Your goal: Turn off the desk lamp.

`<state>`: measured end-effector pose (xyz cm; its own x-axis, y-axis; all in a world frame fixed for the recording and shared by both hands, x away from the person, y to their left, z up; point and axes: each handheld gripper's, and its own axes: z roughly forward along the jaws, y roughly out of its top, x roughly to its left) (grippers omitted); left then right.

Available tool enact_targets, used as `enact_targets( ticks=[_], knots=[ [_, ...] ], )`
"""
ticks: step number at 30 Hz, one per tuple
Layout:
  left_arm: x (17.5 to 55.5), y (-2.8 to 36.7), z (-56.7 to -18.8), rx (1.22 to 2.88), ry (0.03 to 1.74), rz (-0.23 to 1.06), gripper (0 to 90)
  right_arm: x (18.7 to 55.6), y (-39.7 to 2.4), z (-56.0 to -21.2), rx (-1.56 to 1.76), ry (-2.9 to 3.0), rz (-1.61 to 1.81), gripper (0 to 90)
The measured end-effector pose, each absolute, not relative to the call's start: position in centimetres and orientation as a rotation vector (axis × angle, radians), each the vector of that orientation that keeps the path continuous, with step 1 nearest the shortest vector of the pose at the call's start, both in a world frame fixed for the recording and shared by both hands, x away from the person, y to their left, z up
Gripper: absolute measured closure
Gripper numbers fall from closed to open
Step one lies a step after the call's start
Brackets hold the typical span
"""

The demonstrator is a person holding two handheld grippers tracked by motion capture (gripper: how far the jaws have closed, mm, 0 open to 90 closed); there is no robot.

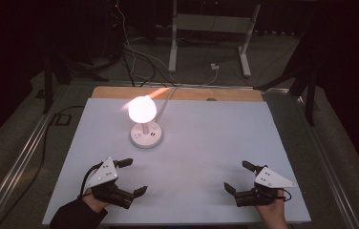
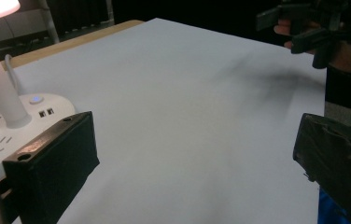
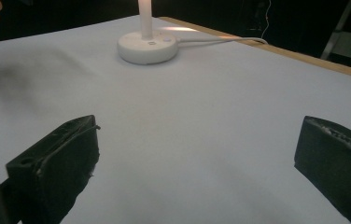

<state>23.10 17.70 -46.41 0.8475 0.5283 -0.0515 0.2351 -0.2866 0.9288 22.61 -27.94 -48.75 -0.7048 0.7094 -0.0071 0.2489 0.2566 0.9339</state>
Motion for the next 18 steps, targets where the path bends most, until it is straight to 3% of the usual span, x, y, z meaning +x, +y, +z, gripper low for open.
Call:
enact_targets(
  ticks=[18],
  knots=[
    [25.8, 15.9, -46.0, 1.885, 0.593, 0.341, 0.5, 22.6, -28.0, -48.7, 0.872, 2.102, 1.451, 0.0]
  ],
)
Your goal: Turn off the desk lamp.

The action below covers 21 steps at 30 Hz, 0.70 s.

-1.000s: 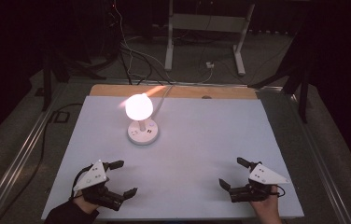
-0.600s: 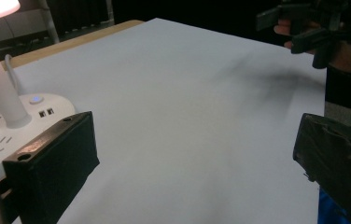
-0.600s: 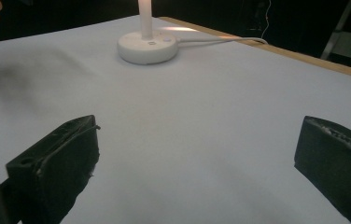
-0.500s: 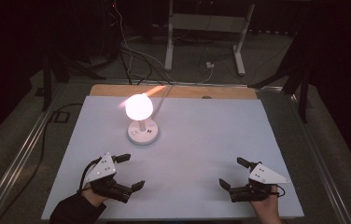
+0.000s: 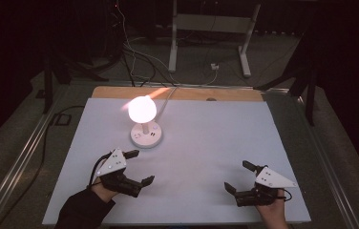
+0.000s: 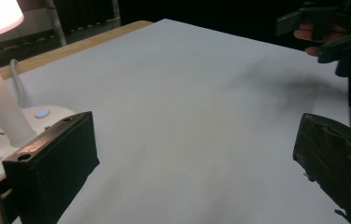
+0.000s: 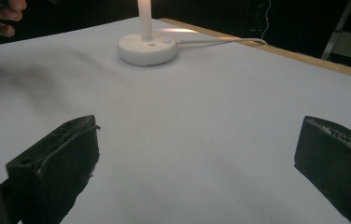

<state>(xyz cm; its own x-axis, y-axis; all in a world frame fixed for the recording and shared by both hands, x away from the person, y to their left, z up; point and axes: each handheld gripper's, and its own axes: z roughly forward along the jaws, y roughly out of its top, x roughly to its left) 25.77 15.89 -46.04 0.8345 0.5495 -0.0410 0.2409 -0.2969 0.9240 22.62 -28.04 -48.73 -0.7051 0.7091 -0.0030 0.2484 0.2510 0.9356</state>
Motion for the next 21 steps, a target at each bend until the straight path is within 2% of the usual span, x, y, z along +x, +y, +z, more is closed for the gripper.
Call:
enact_targets(
  ticks=[21],
  knots=[
    [29.3, 14.4, -47.2, 1.908, 0.705, 0.381, 0.5, 22.7, -28.1, -48.7, 0.876, 2.104, 1.468, 0.0]
  ],
)
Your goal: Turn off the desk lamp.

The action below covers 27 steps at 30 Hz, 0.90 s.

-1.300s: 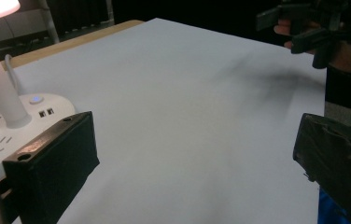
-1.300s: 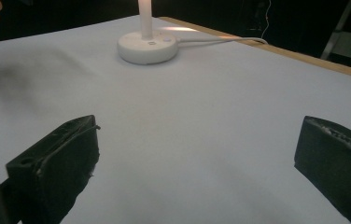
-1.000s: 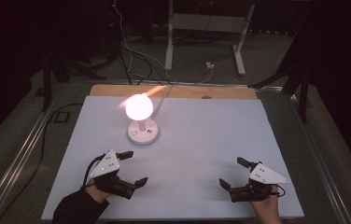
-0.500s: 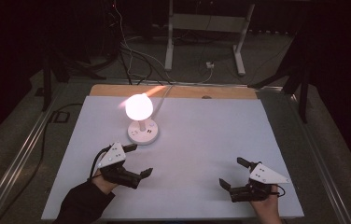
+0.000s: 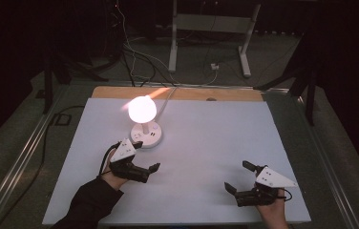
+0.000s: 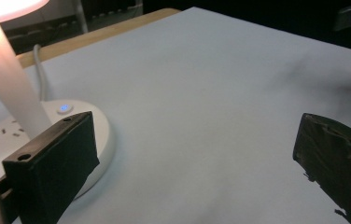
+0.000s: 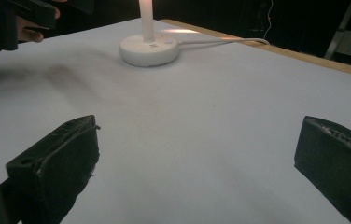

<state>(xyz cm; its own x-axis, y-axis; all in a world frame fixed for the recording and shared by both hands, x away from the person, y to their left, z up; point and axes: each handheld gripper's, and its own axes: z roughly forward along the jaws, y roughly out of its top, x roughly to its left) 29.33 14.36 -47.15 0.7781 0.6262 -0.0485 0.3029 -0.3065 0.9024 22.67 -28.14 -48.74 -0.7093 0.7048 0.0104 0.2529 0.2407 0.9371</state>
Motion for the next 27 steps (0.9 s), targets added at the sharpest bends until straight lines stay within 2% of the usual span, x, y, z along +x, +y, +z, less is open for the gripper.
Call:
enact_targets(
  ticks=[7, 13, 22, 27],
  knots=[
    [30.7, 14.0, -47.6, 1.910, 0.769, 0.420, 0.5, 22.7, -28.2, -48.8, 0.882, 2.106, 1.474, 0.0],
    [31.9, 13.8, -48.1, 1.918, 0.820, 0.363, 0.6, 22.7, -28.2, -48.8, 0.882, 2.112, 1.477, 0.0],
    [33.7, 13.4, -48.4, 1.954, 0.884, 0.380, 0.9, 22.7, -28.2, -48.8, 0.877, 2.113, 1.478, 0.0],
    [34.4, 13.3, -48.7, 1.975, 0.916, 0.390, 12.5, 22.7, -28.1, -48.8, 0.879, 2.115, 1.487, 0.0]
  ],
)
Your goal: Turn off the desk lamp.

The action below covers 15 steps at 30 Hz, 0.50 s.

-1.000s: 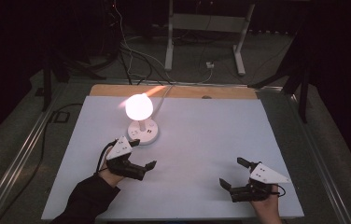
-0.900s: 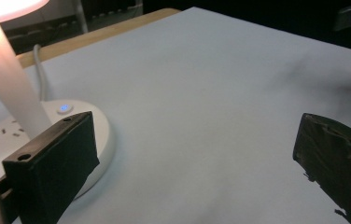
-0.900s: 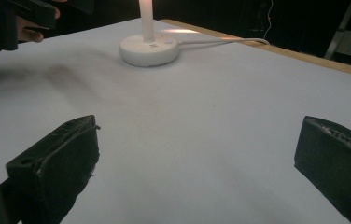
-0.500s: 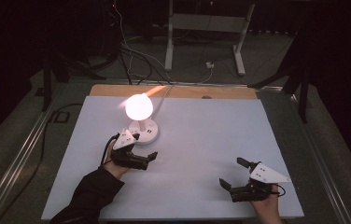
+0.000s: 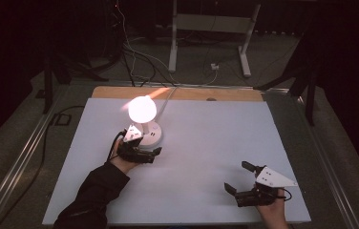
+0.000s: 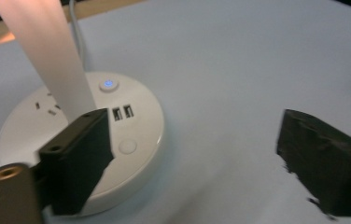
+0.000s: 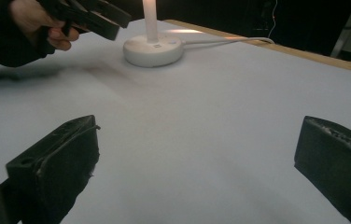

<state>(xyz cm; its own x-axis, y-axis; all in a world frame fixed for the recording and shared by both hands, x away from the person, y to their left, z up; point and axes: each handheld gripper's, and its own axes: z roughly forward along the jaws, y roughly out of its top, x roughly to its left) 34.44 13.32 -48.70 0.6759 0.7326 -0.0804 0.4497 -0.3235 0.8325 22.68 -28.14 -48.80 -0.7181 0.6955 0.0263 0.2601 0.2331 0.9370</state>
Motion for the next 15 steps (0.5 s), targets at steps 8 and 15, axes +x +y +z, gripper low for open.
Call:
enact_targets(
  ticks=[8, 15],
  knots=[
    [35.3, 13.3, -48.9, 1.979, 0.994, 0.484, 30.2, 22.7, -28.1, -48.8, 0.879, 2.113, 1.486, 0.0],
    [35.6, 13.2, -49.0, 1.991, 1.030, 0.544, 62.1, 22.7, -28.2, -48.8, 0.876, 2.112, 1.490, 0.0]
  ],
)
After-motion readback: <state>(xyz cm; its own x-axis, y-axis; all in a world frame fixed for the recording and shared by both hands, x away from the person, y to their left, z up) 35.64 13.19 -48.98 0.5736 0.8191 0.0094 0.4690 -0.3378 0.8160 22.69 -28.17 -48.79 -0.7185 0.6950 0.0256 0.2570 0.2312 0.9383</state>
